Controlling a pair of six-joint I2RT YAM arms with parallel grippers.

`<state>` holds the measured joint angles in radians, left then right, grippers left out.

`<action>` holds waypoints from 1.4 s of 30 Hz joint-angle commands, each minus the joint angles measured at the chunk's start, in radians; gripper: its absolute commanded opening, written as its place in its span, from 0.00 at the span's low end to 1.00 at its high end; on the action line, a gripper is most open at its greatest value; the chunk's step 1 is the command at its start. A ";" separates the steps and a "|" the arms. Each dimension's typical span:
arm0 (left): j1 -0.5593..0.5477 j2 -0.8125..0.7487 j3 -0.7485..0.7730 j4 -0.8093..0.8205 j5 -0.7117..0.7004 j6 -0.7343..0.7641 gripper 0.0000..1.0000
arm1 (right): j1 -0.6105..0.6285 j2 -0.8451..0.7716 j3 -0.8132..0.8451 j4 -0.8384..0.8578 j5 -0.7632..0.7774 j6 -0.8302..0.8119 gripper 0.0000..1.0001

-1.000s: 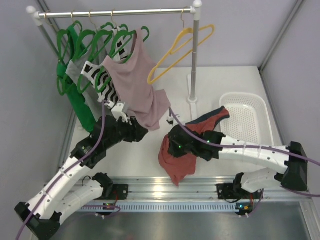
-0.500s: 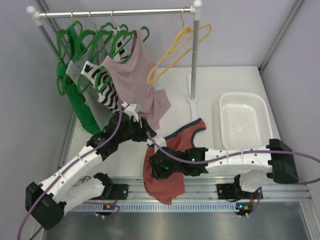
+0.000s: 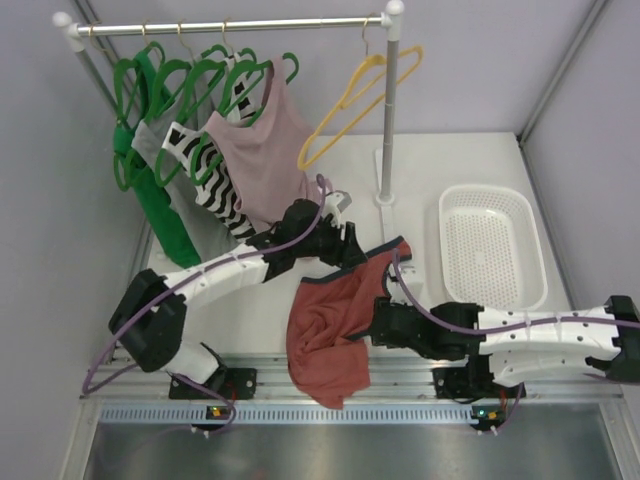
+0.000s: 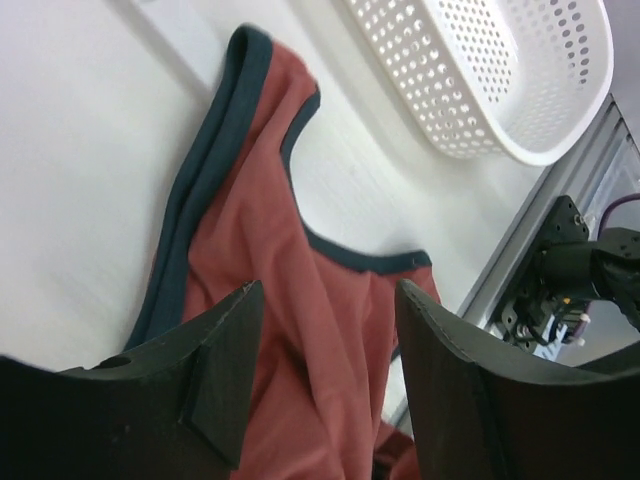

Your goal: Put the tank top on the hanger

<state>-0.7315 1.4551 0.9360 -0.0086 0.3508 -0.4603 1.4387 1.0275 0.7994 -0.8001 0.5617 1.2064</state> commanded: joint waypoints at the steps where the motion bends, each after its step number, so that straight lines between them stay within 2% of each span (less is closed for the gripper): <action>1: -0.025 0.108 0.130 0.162 -0.003 0.089 0.60 | -0.003 -0.047 -0.086 -0.111 0.078 0.209 0.45; 6: -0.037 0.344 0.292 0.173 0.030 0.176 0.60 | -0.006 -0.141 -0.250 -0.059 0.067 0.298 0.47; 9: -0.043 0.445 0.398 0.156 0.036 0.213 0.59 | -0.012 -0.201 -0.316 -0.033 0.064 0.327 0.49; 12: -0.046 0.513 0.443 0.137 0.022 0.239 0.59 | -0.018 -0.253 -0.362 -0.025 0.067 0.335 0.52; 15: -0.048 0.568 0.475 0.140 0.026 0.256 0.59 | -0.043 -0.312 -0.397 0.007 0.061 0.299 0.55; 20: -0.054 0.642 0.529 0.160 0.037 0.270 0.59 | -0.098 -0.323 -0.427 0.065 0.027 0.207 0.61; 34: -0.054 0.740 0.603 0.163 0.048 0.292 0.57 | -0.234 -0.267 -0.470 0.219 -0.078 0.087 0.63; 37: -0.055 0.754 0.609 0.170 0.057 0.282 0.50 | -0.267 -0.254 -0.486 0.246 -0.098 0.071 0.63; 38: -0.055 0.755 0.609 0.173 0.060 0.279 0.42 | -0.271 -0.250 -0.493 0.262 -0.101 0.062 0.63; 41: -0.054 0.757 0.612 0.176 0.060 0.273 0.26 | -0.293 -0.242 -0.503 0.288 -0.108 0.042 0.62; 42: -0.054 0.752 0.609 0.179 0.057 0.272 0.15 | -0.300 -0.238 -0.508 0.311 -0.111 0.036 0.61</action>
<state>-0.7818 2.2044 1.5146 0.1051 0.3893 -0.1997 1.1656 0.7753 0.3134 -0.5564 0.4694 1.2781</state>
